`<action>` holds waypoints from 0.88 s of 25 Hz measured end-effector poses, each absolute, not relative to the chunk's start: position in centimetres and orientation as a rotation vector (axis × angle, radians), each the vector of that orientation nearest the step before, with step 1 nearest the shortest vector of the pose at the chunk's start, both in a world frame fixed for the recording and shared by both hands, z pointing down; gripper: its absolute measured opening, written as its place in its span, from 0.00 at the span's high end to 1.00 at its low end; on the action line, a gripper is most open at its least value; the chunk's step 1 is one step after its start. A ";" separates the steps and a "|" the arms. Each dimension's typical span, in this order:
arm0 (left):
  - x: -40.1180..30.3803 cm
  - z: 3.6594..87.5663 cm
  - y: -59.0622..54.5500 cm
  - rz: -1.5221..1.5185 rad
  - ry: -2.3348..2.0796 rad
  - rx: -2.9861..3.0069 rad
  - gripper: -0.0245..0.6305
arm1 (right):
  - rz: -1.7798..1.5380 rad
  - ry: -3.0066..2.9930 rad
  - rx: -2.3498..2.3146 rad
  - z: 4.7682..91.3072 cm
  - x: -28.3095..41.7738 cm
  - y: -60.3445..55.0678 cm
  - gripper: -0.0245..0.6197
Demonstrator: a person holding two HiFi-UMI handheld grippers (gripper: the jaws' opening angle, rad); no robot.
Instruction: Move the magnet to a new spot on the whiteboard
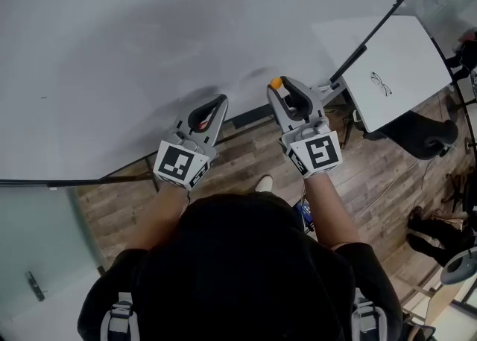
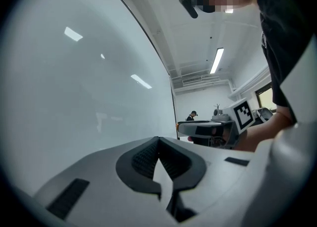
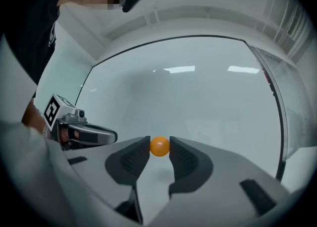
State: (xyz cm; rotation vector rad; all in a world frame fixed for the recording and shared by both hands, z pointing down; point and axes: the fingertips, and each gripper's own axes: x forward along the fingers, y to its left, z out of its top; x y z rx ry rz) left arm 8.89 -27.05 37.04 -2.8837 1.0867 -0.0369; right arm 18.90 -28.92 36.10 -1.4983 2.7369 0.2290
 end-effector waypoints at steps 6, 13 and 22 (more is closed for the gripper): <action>13.8 36.3 -29.5 -0.044 1.160 -2.835 0.96 | 0.296 2.716 -1.459 34.9 23.8 -31.8 0.78; 16.2 36.0 -31.2 -0.035 1.254 -2.791 0.96 | 0.354 2.675 -1.430 34.4 26.2 -34.3 0.78; 19.0 36.8 -33.5 -0.047 1.323 -2.752 0.96 | 0.421 2.597 -1.494 34.8 29.8 -38.0 0.78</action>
